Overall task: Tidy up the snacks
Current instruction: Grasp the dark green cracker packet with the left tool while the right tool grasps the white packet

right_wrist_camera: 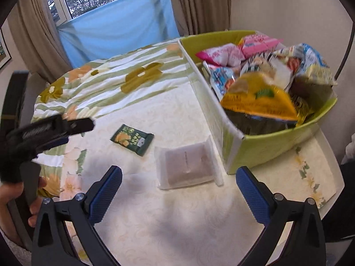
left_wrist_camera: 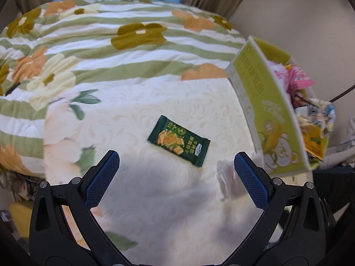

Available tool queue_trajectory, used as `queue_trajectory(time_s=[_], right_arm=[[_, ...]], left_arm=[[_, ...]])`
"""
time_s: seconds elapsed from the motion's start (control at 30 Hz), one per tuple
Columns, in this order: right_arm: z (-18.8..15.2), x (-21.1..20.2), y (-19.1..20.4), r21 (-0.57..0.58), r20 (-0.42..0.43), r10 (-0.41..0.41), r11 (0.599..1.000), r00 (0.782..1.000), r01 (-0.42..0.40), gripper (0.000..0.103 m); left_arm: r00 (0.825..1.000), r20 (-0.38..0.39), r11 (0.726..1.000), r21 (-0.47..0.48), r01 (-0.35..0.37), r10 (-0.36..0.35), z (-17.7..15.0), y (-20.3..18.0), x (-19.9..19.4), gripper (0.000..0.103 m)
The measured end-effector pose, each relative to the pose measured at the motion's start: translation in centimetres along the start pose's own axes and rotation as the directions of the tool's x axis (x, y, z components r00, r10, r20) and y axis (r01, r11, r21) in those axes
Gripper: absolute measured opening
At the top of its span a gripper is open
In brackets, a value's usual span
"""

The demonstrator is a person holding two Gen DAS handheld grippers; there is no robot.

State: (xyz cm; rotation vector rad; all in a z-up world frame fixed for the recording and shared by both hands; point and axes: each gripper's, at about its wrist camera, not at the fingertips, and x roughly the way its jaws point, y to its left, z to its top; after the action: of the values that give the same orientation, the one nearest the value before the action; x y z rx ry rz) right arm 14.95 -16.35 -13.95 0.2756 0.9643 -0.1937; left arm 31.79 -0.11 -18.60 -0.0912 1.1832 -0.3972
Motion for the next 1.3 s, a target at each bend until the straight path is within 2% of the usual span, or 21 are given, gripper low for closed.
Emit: queue_trajectory(time_s=[0.17, 0.37, 0.47, 0.63, 0.97, 1.07, 1.2, 1.3], right_arm=[[-0.9, 2.8, -0.6, 0.015, 0.000, -0.015, 1.000, 1.000, 0.015, 0.102], [-1.7, 4.9, -2.1, 0.062, -0.039, -0.003, 0.998, 0.999, 0.006, 0.102], [-2.0, 5.6, -2.5, 0.069, -0.057, 0.008, 0.998, 0.998, -0.004, 0.102], [-2.6, 7.1, -3.0, 0.101, -0.096, 0.045, 0.994, 0.994, -0.035, 0.102], [-2.8, 8.4, -2.1, 0.086, -0.121, 0.073, 0.994, 0.990, -0.063, 0.102], [-2.6, 8.9, -1.7, 0.061, -0.111, 0.063, 0.997, 0.992, -0.057, 0.102], [-2.1, 9.1, -1.4, 0.004, -0.077, 0.009, 1.000, 0.997, -0.008, 0.102], [-2.0, 9.2, -0.8, -0.111, -0.044, -0.035, 0.993, 0.998, 0.030, 0.102]], left_arm=[[0.997, -0.010, 0.997, -0.007, -0.076, 0.076, 1.2, -1.3, 4.6, 0.102], [0.988, -0.037, 0.989, -0.001, -0.148, 0.148, 2.2, -2.1, 8.9, 0.102], [0.980, -0.060, 0.982, 0.007, -0.191, 0.191, 2.2, -2.0, 10.4, 0.102], [0.971, -0.077, 0.974, 0.019, -0.224, 0.225, 1.5, -1.5, 11.3, 0.102], [0.965, -0.102, 0.969, 0.066, -0.237, 0.243, -0.6, -0.6, 10.1, 0.102], [0.969, -0.092, 0.971, 0.089, -0.221, 0.229, -0.6, -0.5, 9.9, 0.102], [0.974, -0.081, 0.970, 0.144, -0.198, 0.210, -0.1, -1.3, 9.8, 0.102], [0.975, -0.088, 0.968, 0.167, -0.187, 0.204, 0.2, -1.8, 10.2, 0.102]])
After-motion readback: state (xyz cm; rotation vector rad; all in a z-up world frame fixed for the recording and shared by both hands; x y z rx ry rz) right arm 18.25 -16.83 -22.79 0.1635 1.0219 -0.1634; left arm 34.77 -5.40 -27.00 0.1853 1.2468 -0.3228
